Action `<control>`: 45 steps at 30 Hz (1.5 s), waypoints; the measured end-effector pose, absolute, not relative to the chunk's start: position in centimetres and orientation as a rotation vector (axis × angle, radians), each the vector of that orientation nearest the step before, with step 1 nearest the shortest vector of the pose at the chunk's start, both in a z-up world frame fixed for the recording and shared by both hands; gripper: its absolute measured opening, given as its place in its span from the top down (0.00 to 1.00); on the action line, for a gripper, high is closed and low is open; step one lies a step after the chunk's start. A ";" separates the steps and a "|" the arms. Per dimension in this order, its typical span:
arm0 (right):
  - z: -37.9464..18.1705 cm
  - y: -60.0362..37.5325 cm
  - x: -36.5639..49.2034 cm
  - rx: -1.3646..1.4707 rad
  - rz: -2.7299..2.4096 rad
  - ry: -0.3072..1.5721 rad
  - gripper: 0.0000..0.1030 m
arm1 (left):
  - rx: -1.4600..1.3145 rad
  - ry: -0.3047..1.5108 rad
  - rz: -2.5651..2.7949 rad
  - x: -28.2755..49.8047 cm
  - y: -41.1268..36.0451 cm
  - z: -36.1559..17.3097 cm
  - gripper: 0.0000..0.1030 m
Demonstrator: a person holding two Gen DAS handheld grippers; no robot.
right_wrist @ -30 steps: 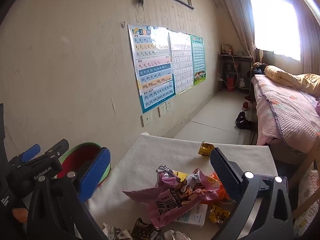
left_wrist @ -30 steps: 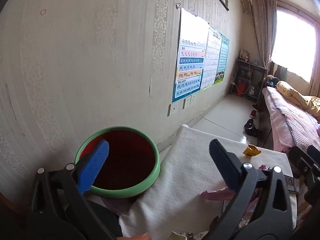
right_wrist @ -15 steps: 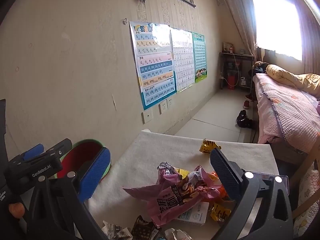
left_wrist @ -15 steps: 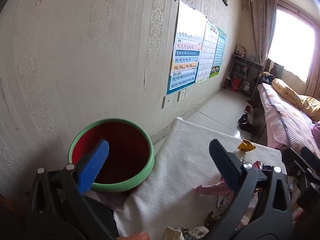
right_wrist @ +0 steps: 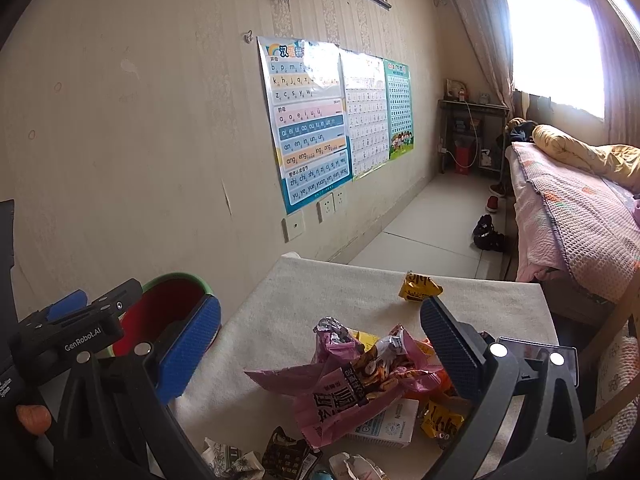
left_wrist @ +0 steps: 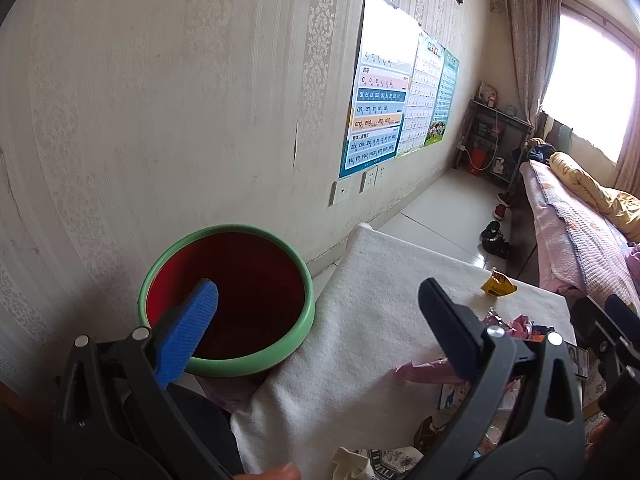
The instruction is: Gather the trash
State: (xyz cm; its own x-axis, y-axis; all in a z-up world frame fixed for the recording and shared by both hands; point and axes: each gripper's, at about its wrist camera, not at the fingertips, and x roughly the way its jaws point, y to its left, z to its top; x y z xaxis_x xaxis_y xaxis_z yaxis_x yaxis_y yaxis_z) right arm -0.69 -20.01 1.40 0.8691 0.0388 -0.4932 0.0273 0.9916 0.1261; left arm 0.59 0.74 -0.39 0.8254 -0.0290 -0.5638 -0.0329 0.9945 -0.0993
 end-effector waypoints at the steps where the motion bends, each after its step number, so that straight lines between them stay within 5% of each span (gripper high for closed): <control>1: 1.4 -20.0 -0.7 0.131 0.005 0.518 0.07 | -0.107 0.601 0.002 0.6 0.7 -0.5 0.04; 45: 0.8 -20.0 -0.8 0.127 0.007 0.539 0.07 | -0.100 0.629 -0.023 0.5 0.6 -1.2 0.04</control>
State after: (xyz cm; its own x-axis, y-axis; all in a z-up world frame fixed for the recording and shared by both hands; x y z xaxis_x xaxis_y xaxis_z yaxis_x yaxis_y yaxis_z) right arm -0.82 -19.95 0.84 0.8585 0.0397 -0.5114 0.0270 0.9921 0.1225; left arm 0.53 0.60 -1.17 0.8087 -0.0522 -0.5860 -0.0086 0.9949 -0.1006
